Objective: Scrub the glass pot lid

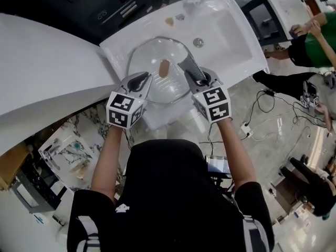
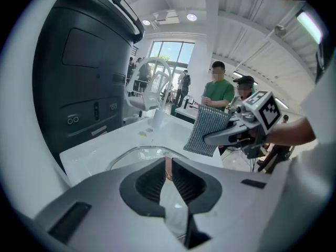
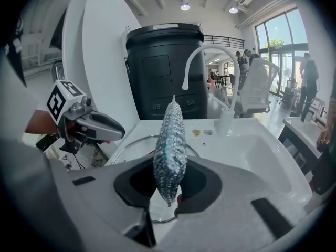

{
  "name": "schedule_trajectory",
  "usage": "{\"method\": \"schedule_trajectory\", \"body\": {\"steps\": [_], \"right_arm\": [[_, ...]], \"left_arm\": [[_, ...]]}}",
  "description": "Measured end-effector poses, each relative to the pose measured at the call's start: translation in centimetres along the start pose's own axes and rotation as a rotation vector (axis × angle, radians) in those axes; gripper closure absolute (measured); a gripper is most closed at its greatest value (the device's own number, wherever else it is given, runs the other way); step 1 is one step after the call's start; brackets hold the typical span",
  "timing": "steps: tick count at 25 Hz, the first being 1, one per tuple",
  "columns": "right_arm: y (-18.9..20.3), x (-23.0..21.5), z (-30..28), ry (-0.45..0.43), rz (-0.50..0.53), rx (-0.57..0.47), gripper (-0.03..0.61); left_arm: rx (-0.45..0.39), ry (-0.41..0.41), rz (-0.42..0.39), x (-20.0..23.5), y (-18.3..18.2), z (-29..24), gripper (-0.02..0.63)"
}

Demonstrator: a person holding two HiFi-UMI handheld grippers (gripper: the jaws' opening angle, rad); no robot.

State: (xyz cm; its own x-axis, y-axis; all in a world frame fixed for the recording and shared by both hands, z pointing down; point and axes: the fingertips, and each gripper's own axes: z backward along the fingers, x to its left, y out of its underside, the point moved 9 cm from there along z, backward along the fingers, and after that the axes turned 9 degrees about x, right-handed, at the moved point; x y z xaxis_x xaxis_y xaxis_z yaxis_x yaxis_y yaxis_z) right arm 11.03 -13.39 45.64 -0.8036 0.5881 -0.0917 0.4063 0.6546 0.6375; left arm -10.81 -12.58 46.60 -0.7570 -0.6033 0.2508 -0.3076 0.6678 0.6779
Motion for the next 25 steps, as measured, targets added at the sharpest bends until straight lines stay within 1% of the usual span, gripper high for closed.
{"method": "schedule_trajectory", "body": {"steps": [5,6,7,8,10,12,15,17,21,25], "right_arm": [[0.7,-0.4,-0.5,-0.012,0.003,0.027,0.512],[0.7,-0.4,-0.7,-0.016,0.005,0.033,0.512],[0.8,-0.4,-0.8,-0.020,0.008,0.040,0.512],[0.9,-0.4,-0.8,-0.024,0.011,0.045,0.512],[1.0,-0.4,-0.9,-0.027,0.015,0.047,0.512],[1.0,-0.4,-1.0,-0.029,0.019,0.048,0.512],[1.1,-0.5,-1.2,-0.033,0.022,0.051,0.512],[1.2,-0.6,-1.3,-0.036,0.024,0.056,0.512],[1.5,-0.5,-1.4,-0.042,0.028,0.066,0.512],[2.0,-0.4,-1.7,-0.051,0.031,0.082,0.512]], "left_arm": [[0.059,0.046,-0.059,0.0,0.5,-0.9,0.596],[0.078,0.060,-0.071,0.0,0.6,-1.1,0.568],[0.099,0.073,-0.084,-0.1,0.7,-1.3,0.508],[0.120,0.079,-0.103,-0.1,0.7,-1.5,0.469],[0.156,0.067,-0.161,0.0,0.8,-2.1,0.458],[0.200,0.054,-0.233,0.1,1.1,-2.8,0.432],[0.259,0.066,-0.315,0.1,1.4,-3.9,0.394],[0.286,0.071,-0.355,0.2,1.4,-4.6,0.377],[0.372,0.068,-0.417,0.4,2.1,-5.4,0.347],[0.413,0.068,-0.441,0.6,2.5,-6.1,0.342]]}}
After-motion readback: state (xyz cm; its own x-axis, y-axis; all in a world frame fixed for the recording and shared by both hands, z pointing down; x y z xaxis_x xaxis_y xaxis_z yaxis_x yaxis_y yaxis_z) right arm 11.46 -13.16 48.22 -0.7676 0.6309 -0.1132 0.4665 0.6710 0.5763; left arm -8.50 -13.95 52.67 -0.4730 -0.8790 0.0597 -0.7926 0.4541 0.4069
